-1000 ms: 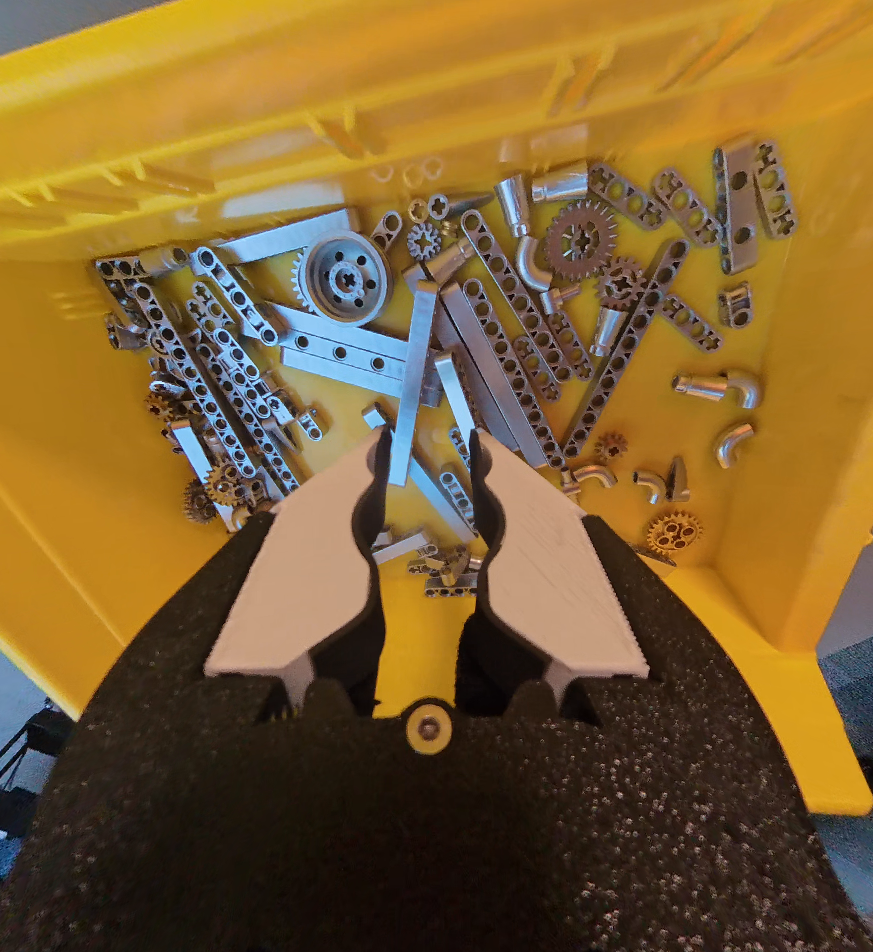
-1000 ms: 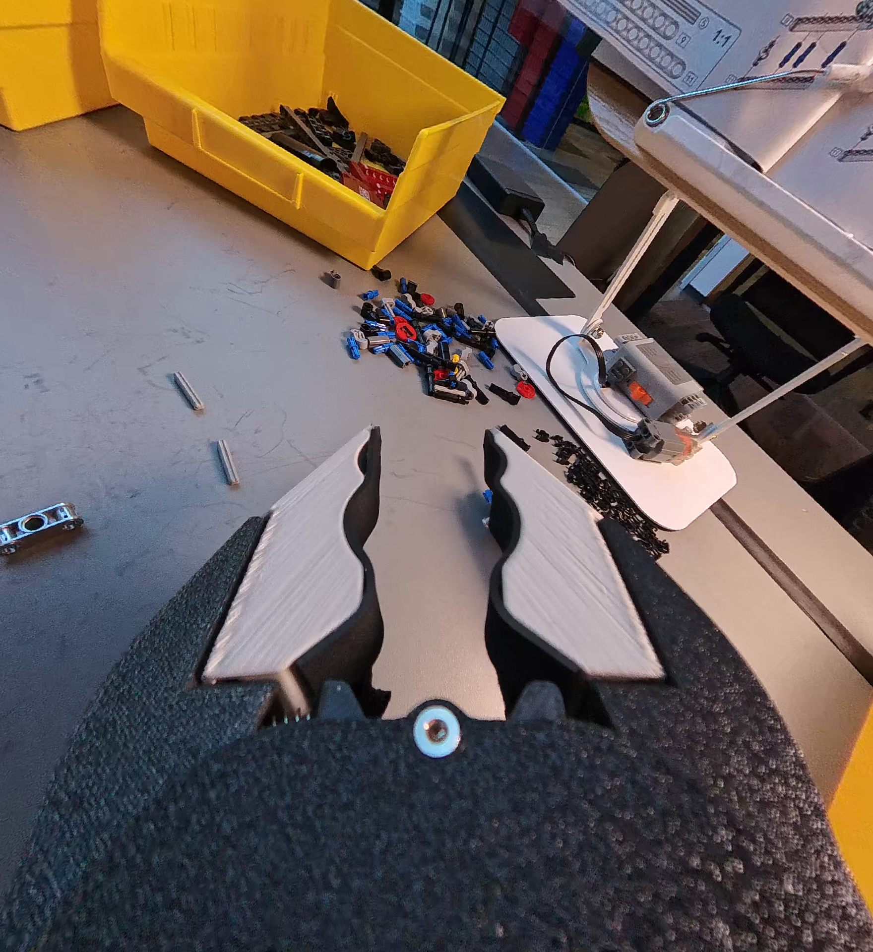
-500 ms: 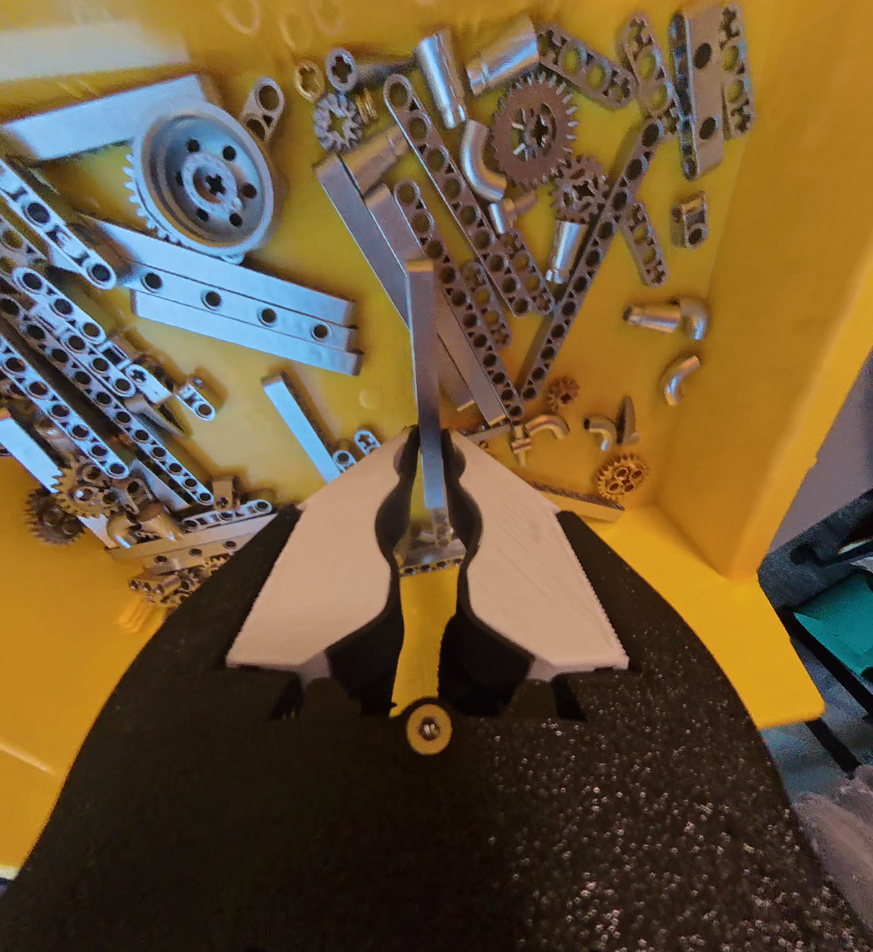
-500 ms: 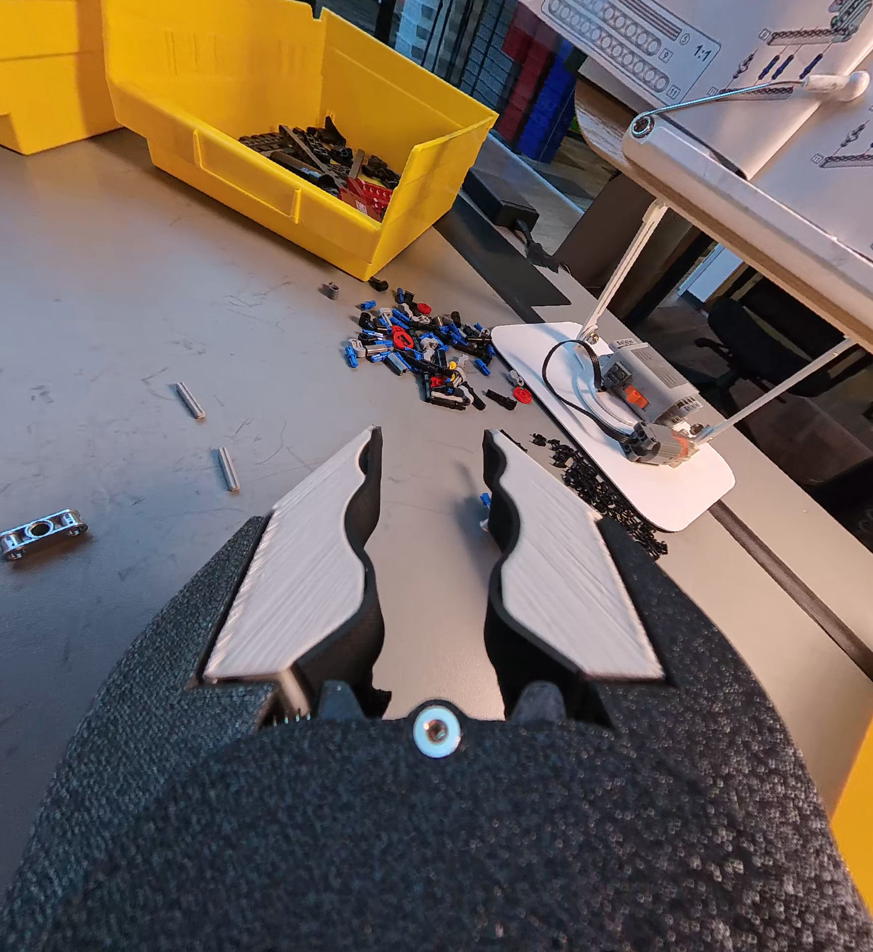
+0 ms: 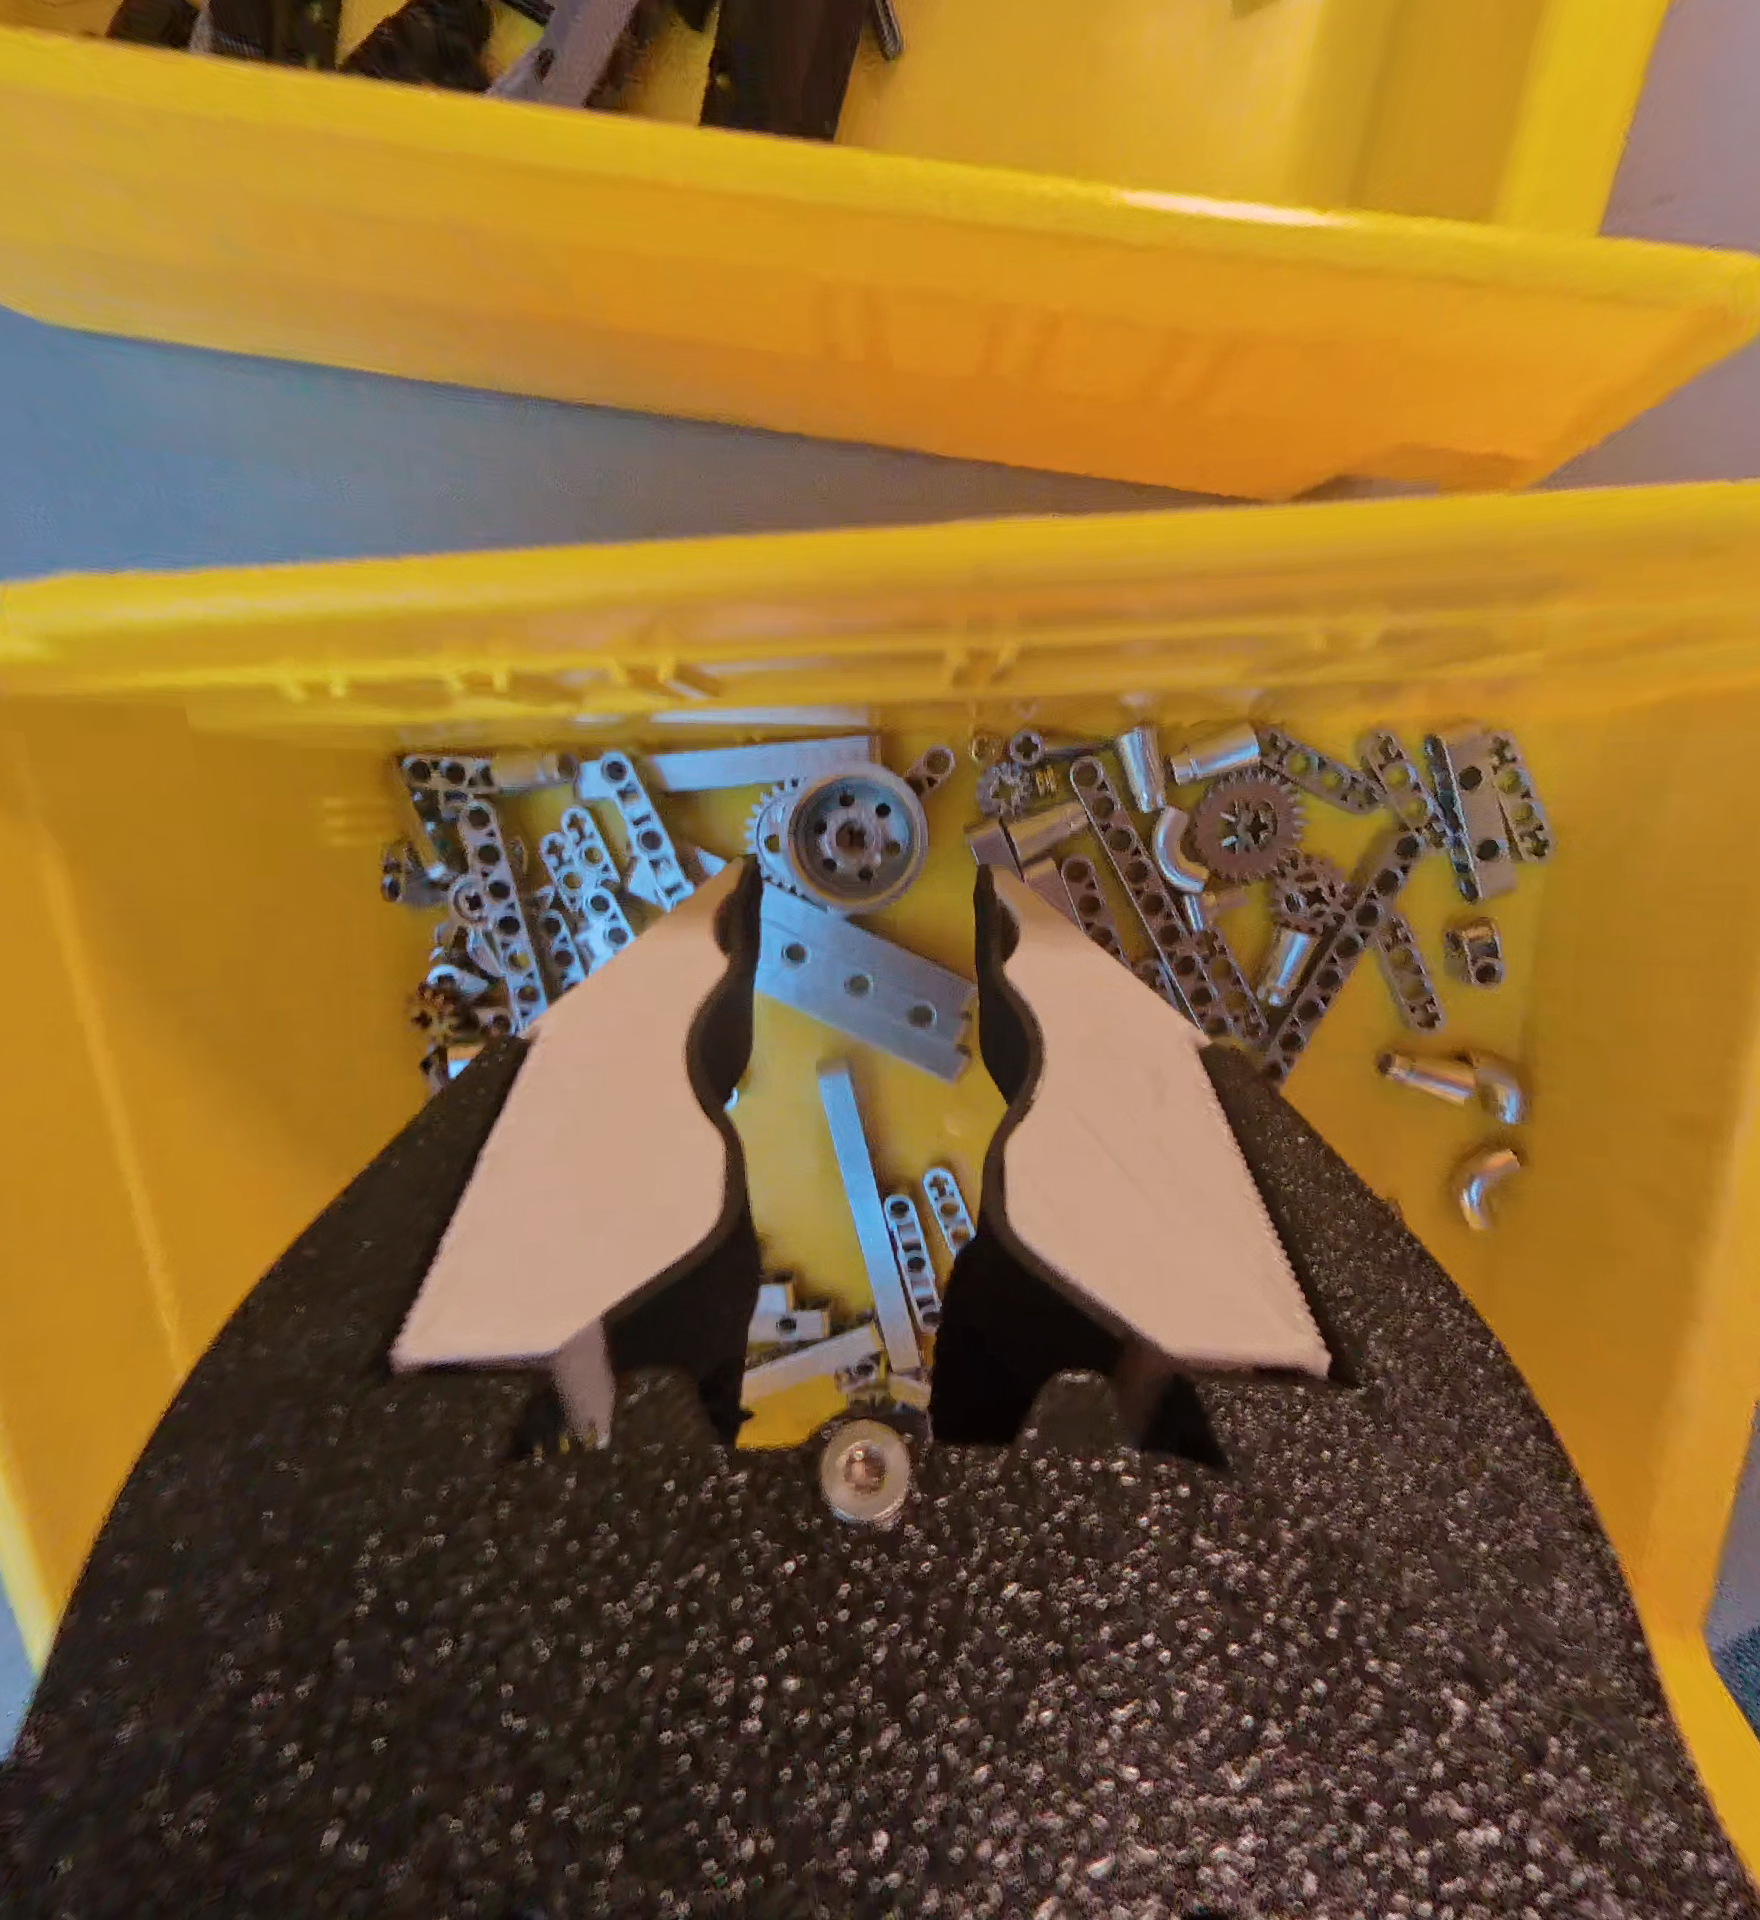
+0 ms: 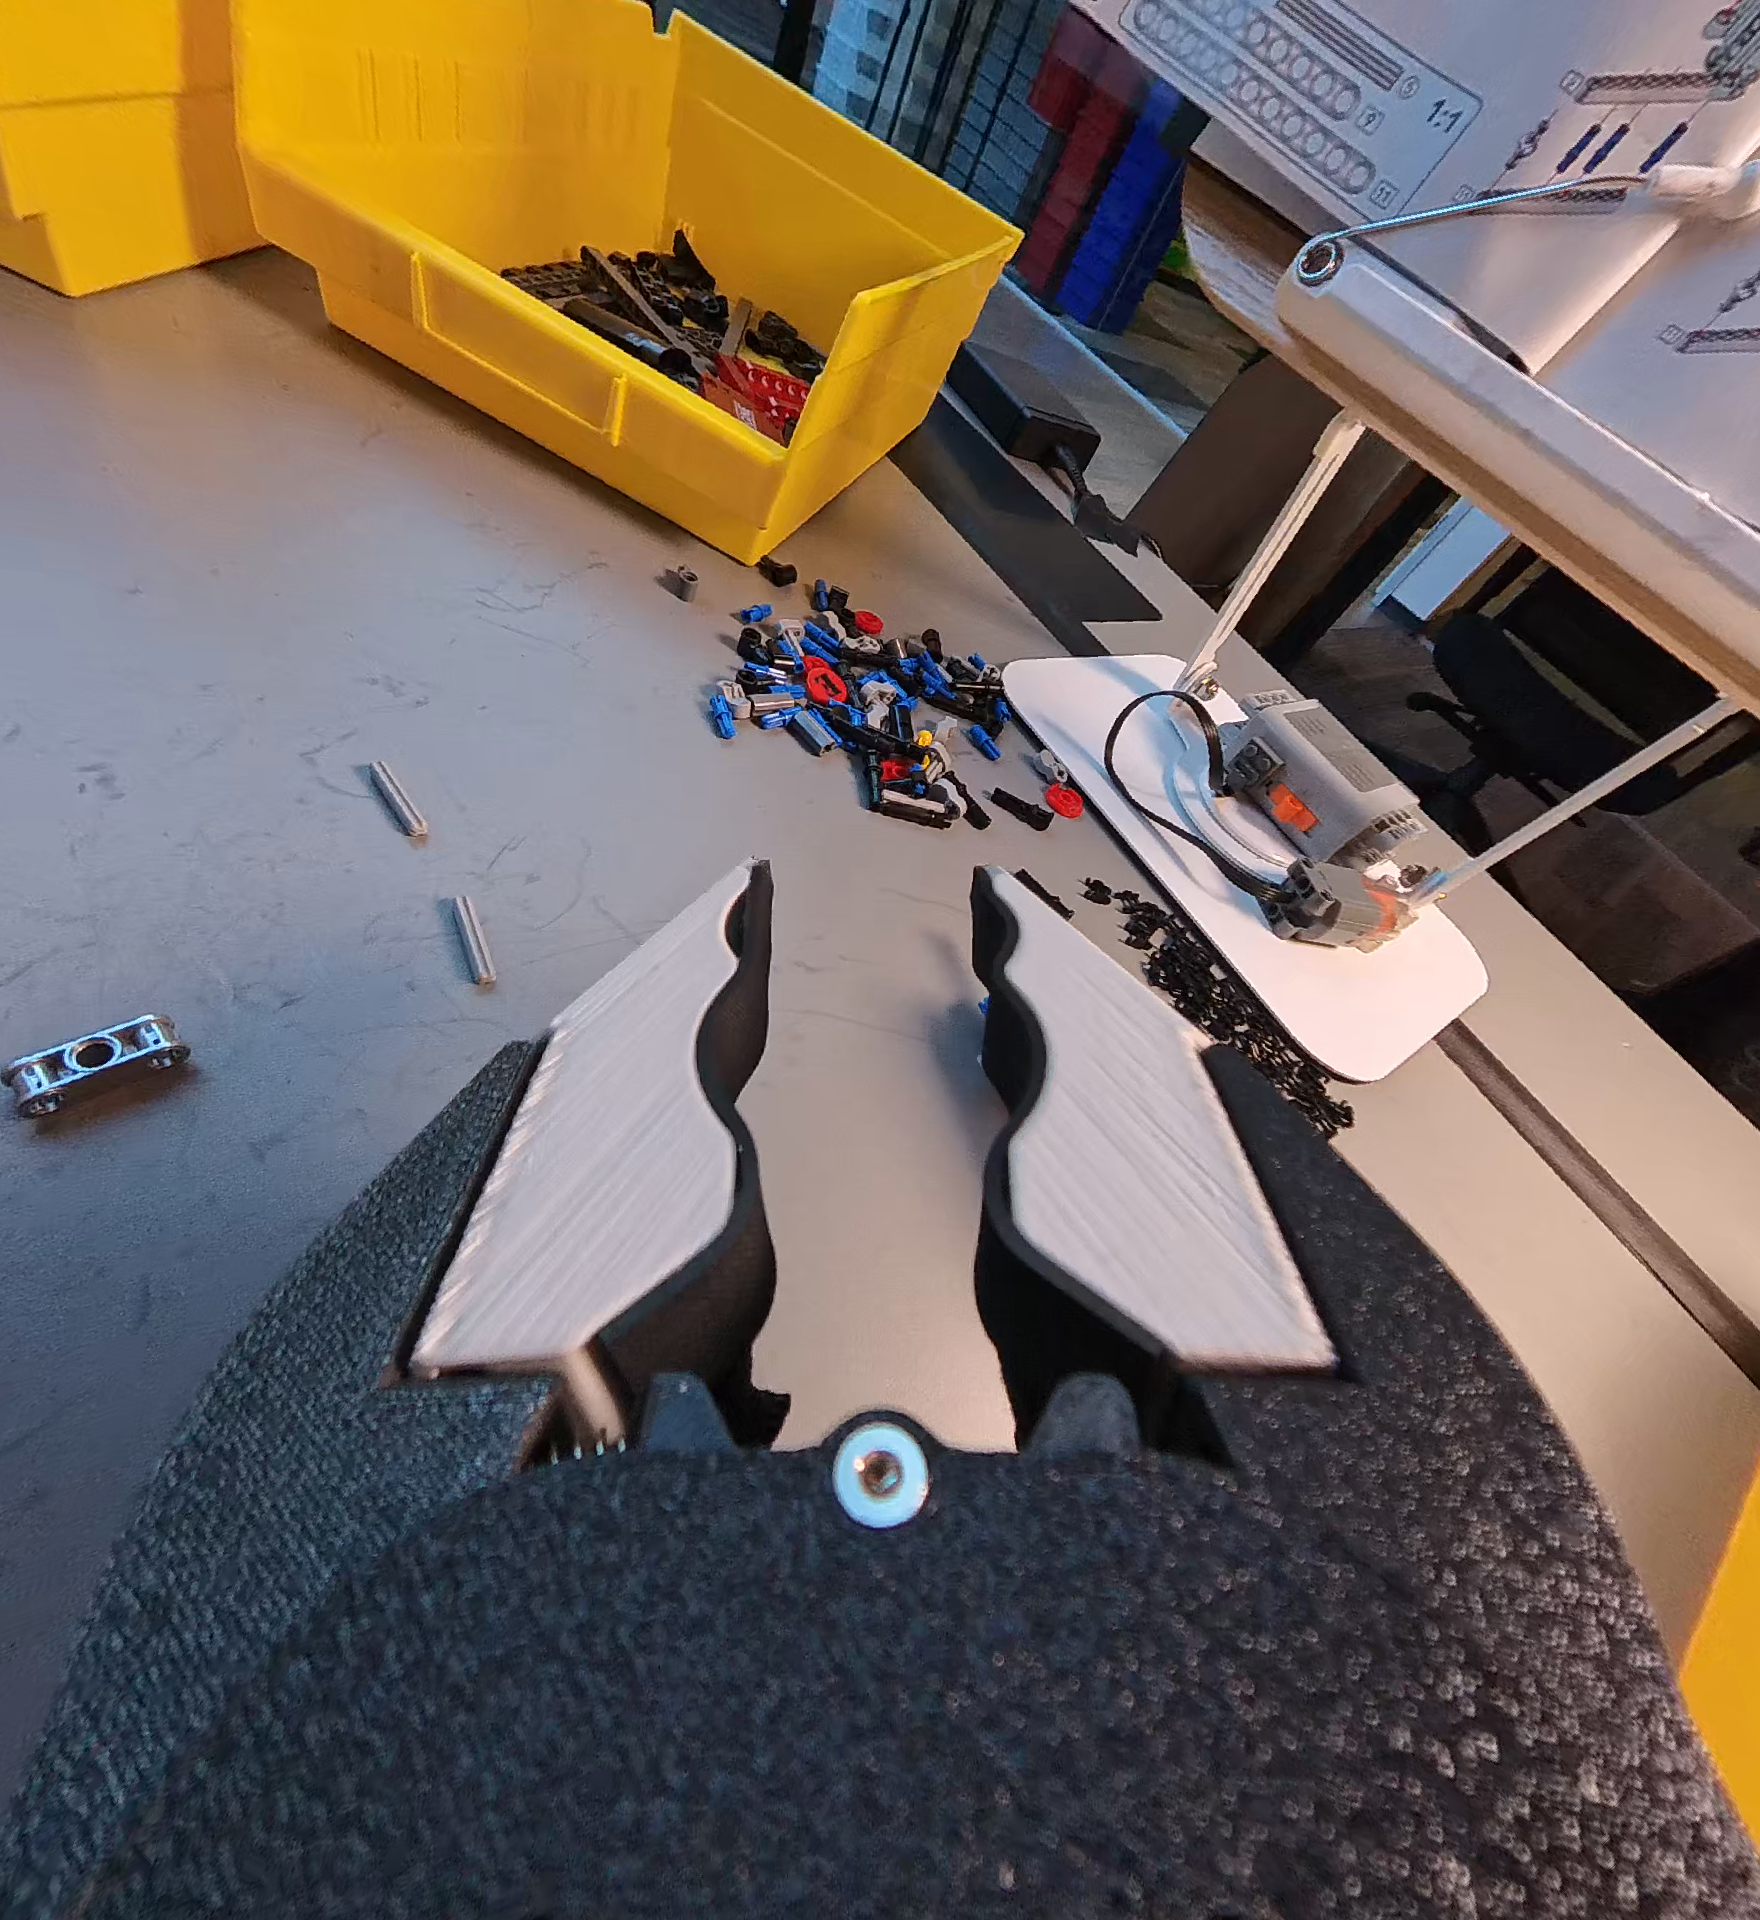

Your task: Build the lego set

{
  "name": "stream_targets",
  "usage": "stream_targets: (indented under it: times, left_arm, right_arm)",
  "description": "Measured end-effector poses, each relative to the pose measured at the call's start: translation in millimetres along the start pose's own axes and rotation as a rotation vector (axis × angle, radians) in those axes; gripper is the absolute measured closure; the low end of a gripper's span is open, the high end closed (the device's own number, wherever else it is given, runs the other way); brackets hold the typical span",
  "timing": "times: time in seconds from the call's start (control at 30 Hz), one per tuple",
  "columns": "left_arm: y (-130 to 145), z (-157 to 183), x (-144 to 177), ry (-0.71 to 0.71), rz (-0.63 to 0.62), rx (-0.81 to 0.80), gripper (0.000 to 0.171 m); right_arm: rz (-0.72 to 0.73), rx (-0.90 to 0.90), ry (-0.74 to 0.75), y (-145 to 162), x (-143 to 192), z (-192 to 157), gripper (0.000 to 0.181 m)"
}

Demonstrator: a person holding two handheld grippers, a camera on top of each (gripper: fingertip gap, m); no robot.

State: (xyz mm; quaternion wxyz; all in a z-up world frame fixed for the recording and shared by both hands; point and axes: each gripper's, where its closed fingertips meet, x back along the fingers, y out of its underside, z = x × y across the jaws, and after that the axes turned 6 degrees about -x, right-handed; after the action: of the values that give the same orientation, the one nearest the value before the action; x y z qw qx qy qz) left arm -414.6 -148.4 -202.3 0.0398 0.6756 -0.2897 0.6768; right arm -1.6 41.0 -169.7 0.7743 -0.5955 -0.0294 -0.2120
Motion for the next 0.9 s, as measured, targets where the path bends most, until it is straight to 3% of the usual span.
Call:
stream_targets:
  times: [0.07, 0.1, 0.2, 0.23, 0.47, 0.9]
  left_arm:
    - [-5, -3, -14, -0.006, -0.024, -0.005, 0.131]
    - [-5, -5, -19, -0.011, -0.046, -0.007, 0.142]
    - [3, -6, -15, 0.014, -0.111, -0.014, 0.148]
    - [3, -8, -8, 0.011, -0.098, -0.017, 0.171]
    - [26, 1, 43, 0.016, -0.103, 0.006, 0.171]
    - [60, -35, 28, -0.116, -0.23, 0.09, 0.152]
  right_arm:
    - [0.013, -0.004, 0.006, -2, 2, 1, 0.145]
    - [0.019, -0.008, 0.008, -2, 3, 2, 0.146]
    - [0.032, -0.027, 0.012, -4, 4, 5, 0.146]
    - [0.034, -0.031, 0.013, -4, 5, 6, 0.146]
    - [0.022, -0.029, -0.002, -3, 3, 4, 0.146]
    - [0.008, -0.006, 0.004, -1, 1, 1, 0.147]
